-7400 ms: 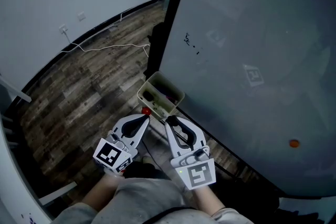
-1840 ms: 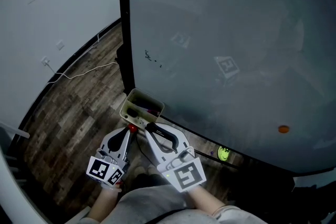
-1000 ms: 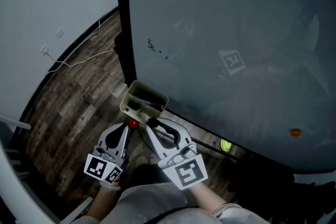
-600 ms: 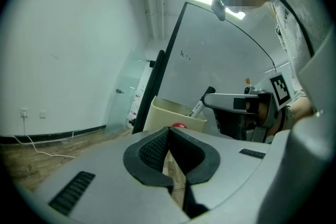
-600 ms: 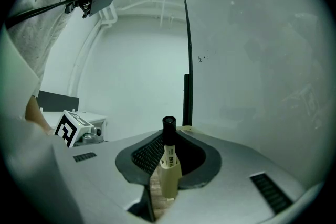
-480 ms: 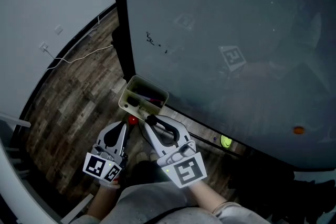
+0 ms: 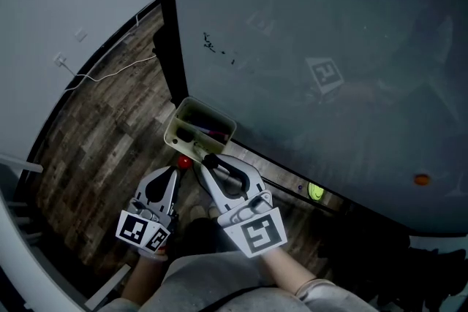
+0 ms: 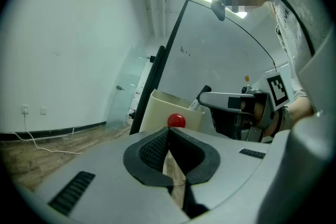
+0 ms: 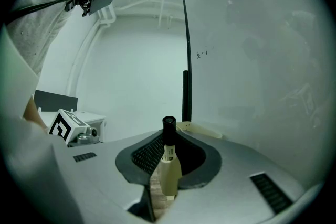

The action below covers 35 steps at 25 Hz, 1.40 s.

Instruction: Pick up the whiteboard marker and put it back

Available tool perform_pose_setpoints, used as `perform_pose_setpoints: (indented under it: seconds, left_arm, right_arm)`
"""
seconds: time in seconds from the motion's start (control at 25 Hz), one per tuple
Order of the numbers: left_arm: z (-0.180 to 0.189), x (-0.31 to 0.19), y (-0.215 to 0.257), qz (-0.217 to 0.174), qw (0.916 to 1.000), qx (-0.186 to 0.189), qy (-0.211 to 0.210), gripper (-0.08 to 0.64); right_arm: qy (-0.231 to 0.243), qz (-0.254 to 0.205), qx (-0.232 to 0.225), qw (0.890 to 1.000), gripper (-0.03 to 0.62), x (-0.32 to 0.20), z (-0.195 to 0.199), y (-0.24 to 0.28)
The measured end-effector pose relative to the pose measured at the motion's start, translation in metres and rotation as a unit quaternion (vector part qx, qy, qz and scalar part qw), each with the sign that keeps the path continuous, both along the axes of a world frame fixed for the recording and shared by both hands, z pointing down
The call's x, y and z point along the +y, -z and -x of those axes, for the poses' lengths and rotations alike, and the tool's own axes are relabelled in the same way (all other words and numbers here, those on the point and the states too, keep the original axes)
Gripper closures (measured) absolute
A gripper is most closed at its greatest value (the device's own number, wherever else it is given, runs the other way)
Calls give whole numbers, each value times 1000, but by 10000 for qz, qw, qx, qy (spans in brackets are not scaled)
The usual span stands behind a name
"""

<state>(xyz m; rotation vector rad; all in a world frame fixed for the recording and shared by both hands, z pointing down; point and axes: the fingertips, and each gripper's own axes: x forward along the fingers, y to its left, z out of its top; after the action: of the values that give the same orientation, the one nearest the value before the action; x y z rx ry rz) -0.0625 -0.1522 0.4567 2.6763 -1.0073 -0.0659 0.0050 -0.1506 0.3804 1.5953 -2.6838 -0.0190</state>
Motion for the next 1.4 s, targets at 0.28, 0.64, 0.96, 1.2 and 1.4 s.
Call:
perform_pose_setpoints:
  seconds: [0.28, 0.64, 0.96, 1.2, 1.4]
  left_arm:
    - [0, 0, -4, 33, 10000, -20, -21, 545]
    - [-7, 0, 0, 6, 10000, -2, -99, 545]
    - [-9, 5, -1, -10, 10000, -12, -82, 545]
    - [-9, 9, -3, -2, 10000, -13, -62, 545]
    - [-11, 11, -4, -8, 10000, -20, -68, 545]
  right_arm:
    - [-29, -60, -117, 9999, 518, -3, 1, 1]
    - [-83, -46, -116, 9999, 518, 0, -3, 0]
    - [-21, 3, -20, 10000, 518, 4, -2, -8]
    - [2, 19, -42, 10000, 518, 9, -2, -13]
    - [56, 96, 100, 9999, 514, 12, -4, -19]
